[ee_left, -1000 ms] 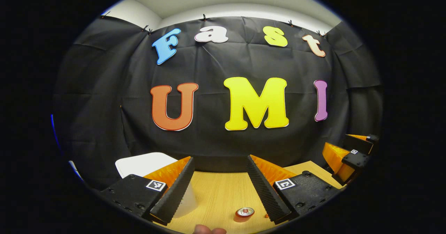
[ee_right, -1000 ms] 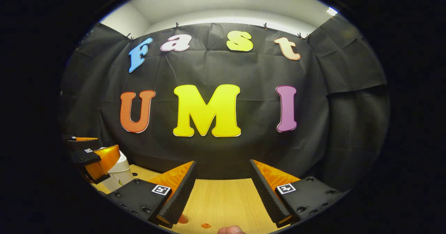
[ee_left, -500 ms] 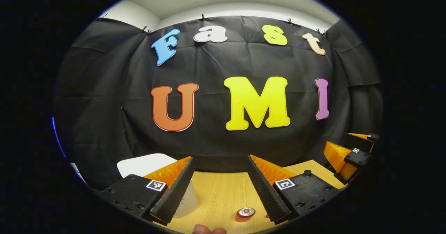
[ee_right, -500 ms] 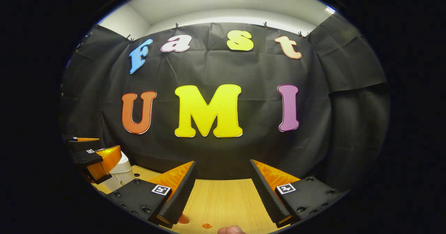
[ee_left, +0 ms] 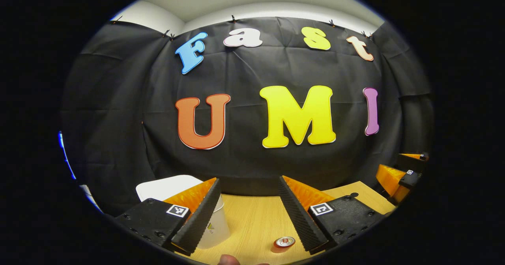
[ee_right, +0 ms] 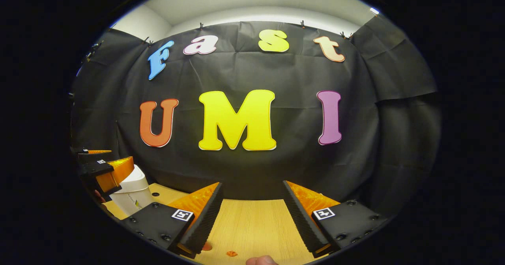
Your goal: Press the lid of the desktop garbage bin to open it, pick up the crumpled paper on the desktop and throw it into the bin, then pick up the pop can on the desktop and drop it into the bin, and finally close the garbage bin lid.
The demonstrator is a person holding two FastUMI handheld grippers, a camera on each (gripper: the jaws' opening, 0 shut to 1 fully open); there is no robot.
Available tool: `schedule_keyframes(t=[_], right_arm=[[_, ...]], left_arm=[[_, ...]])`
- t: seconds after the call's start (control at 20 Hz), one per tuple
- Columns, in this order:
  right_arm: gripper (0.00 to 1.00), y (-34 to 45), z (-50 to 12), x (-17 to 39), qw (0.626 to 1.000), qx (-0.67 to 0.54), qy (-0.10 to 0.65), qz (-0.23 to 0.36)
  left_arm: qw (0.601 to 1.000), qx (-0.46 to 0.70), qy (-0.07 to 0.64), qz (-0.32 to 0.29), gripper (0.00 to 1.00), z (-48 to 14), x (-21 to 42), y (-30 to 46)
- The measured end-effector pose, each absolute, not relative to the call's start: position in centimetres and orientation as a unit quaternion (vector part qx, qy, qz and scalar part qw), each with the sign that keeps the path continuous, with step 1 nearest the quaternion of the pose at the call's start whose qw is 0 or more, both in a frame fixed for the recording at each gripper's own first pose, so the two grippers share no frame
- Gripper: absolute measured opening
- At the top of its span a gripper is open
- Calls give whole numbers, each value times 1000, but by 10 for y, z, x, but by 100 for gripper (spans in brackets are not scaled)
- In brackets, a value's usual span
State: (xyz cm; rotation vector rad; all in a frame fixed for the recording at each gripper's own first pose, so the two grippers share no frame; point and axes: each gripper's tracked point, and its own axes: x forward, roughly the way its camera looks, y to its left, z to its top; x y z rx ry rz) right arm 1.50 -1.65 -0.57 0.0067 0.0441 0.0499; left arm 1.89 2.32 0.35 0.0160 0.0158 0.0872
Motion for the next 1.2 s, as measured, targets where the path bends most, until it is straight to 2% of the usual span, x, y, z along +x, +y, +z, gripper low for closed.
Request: schedule_keyframes(t=[0.25, 0.3, 0.35, 0.4, 0.7, 0.8, 0.85, 0.95, 1.0, 1.1, 1.2], right_arm=[[94, -23, -3, 20, 999, -2, 23, 28], [94, -24, -3, 20, 999, -2, 23, 28], [93, -25, -2, 20, 999, -2, 23, 29], [94, -26, -2, 21, 999, -3, 23, 29], [94, -22, -3, 24, 999, -11, 27, 36], [94, -17, -5, 24, 999, -14, 31, 41], [94, -15, -6, 25, 998, -18, 34, 43], [93, -10, -9, 25, 998, -23, 36, 47], [94, -9, -10, 25, 998, -23, 38, 48], [94, -8, -11, 26, 998, -25, 40, 47], [94, -7, -12, 26, 998, -29, 41, 46]], left_arm=[[996, 17, 18, 90, 80, -1, 32, 64], [995, 19, 21, 99, 78, -2, 35, 72], [994, 21, 22, 108, 80, -2, 39, 80], [993, 23, 23, 116, 73, -3, 40, 88], [984, 27, 45, 168, 57, -20, 50, 133], [981, 31, 55, 181, 47, -26, 56, 148], [980, 32, 60, 185, 49, -30, 59, 152], [979, 30, 71, 189, 37, -39, 62, 156], [978, 28, 79, 191, 37, -45, 63, 160], [977, 25, 90, 194, 23, -54, 66, 163], [976, 19, 96, 197, 20, -61, 67, 165]])
